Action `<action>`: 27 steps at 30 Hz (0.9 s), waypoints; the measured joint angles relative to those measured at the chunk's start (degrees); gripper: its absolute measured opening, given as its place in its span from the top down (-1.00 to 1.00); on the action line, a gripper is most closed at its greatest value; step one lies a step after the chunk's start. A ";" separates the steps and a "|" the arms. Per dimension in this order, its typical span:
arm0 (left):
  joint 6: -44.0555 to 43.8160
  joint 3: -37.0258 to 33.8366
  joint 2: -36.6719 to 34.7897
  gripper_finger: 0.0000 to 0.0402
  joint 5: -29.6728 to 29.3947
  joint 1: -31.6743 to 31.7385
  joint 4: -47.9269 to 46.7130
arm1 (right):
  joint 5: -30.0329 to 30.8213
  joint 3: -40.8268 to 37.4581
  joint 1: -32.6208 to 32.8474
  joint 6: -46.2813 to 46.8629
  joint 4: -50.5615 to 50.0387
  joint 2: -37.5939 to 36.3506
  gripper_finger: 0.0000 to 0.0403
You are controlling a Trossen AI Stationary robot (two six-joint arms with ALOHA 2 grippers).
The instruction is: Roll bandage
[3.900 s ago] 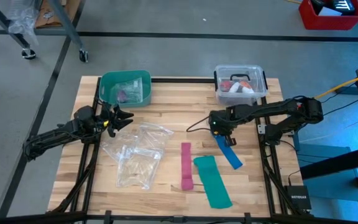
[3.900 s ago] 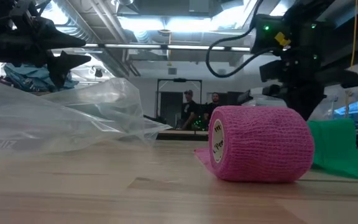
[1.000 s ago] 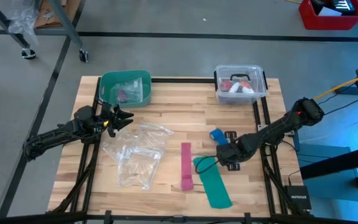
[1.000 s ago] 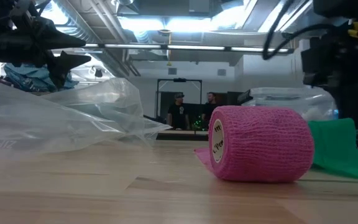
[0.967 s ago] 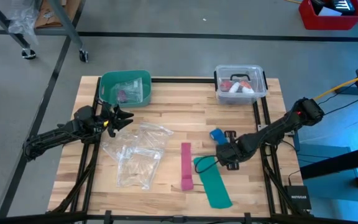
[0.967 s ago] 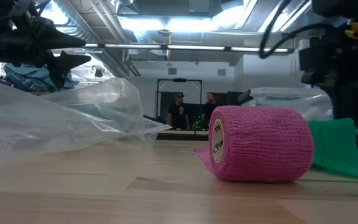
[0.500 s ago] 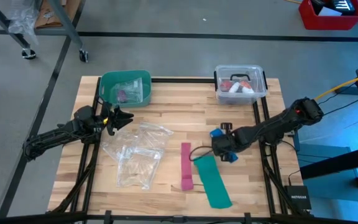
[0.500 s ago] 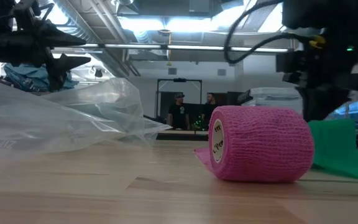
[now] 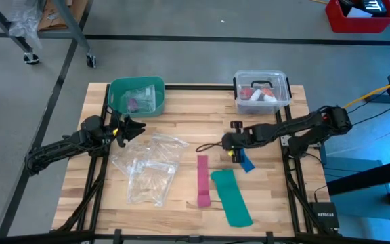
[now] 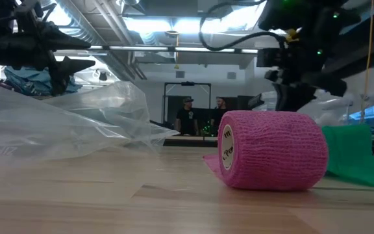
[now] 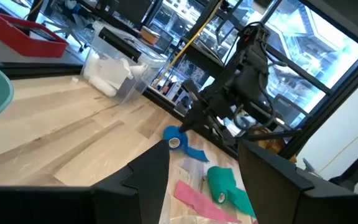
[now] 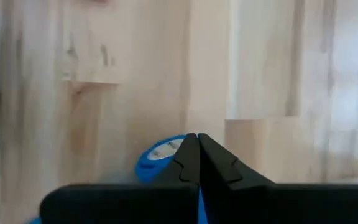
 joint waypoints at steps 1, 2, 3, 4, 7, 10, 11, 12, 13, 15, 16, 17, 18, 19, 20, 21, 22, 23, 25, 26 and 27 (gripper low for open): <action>0.00 0.00 0.00 0.09 -0.02 0.00 0.00 | -0.02 0.00 -0.77 -0.92 -0.20 0.00 1.00; 0.00 0.00 0.00 0.09 -0.03 0.00 0.00 | 0.00 0.00 -1.62 -1.37 -0.72 0.00 1.00; 0.00 0.00 0.00 0.09 -0.03 0.00 0.00 | 0.24 0.00 -2.43 -1.53 -1.29 0.00 1.00; 0.00 0.00 0.00 0.09 -0.03 0.00 0.00 | 0.79 0.00 -3.21 -1.55 -1.77 0.00 1.00; 0.00 0.00 0.00 0.09 -0.05 0.00 0.00 | 0.61 0.00 -5.41 -1.69 -3.84 0.00 1.00; 0.00 0.00 0.00 0.09 -0.05 0.00 0.00 | -2.42 0.00 -6.72 -2.53 -5.26 0.03 1.00; 0.00 0.00 0.00 0.09 -0.05 0.00 0.00 | -3.47 0.00 -6.90 -2.78 -5.39 0.26 1.00; 0.00 0.00 0.00 0.09 -0.05 0.00 0.00 | -4.57 0.00 -6.90 -2.85 -5.30 0.41 1.00; 0.00 0.00 0.01 0.09 -0.05 0.00 0.00 | -5.42 -0.02 -6.89 -2.89 -5.32 0.49 1.00; 0.00 0.00 0.00 0.09 -0.05 0.00 0.00 | -7.36 -0.02 -6.86 -2.82 -5.32 0.45 1.00; 0.00 0.00 0.00 0.09 -0.05 0.00 0.00 | -8.63 -0.06 -6.86 -2.64 -5.30 0.44 1.00; 0.00 0.00 0.00 0.09 -0.05 0.00 0.00 | -9.59 -0.20 -6.84 -2.28 -5.36 0.44 1.00; 0.00 0.00 0.00 0.09 -0.05 0.00 0.00 | -10.21 -0.33 -6.84 -1.62 -5.73 0.44 1.00; 0.00 0.00 0.00 0.09 -0.05 0.00 0.00 | -10.97 -0.43 -6.82 -1.02 -6.23 0.44 1.00; 0.00 0.00 0.00 0.09 -0.05 0.00 0.00 | -11.41 -0.59 -6.78 -0.59 -6.66 0.40 1.00; 0.00 0.00 0.01 0.09 -0.05 0.00 0.00 | -11.66 -0.90 -6.38 0.15 -6.92 0.32 1.00; 0.00 0.00 0.00 0.09 -0.05 0.00 0.00 | -11.59 -1.29 -5.79 0.58 -6.95 0.25 1.00; 0.00 0.00 0.01 0.09 -0.07 0.00 0.00 | -11.49 -1.75 -4.98 0.93 -6.97 0.20 1.00; 0.03 0.00 0.00 0.09 -0.05 0.00 0.00 | -11.55 -2.42 -2.96 2.51 -7.32 0.15 1.00; 0.11 0.00 0.00 0.09 -0.05 0.00 0.00 | -11.81 -2.75 -1.75 3.72 -7.59 0.15 1.00; 0.24 0.00 0.02 0.09 -0.05 0.02 0.00 | -12.02 -3.04 -0.48 5.01 -7.76 0.13 1.00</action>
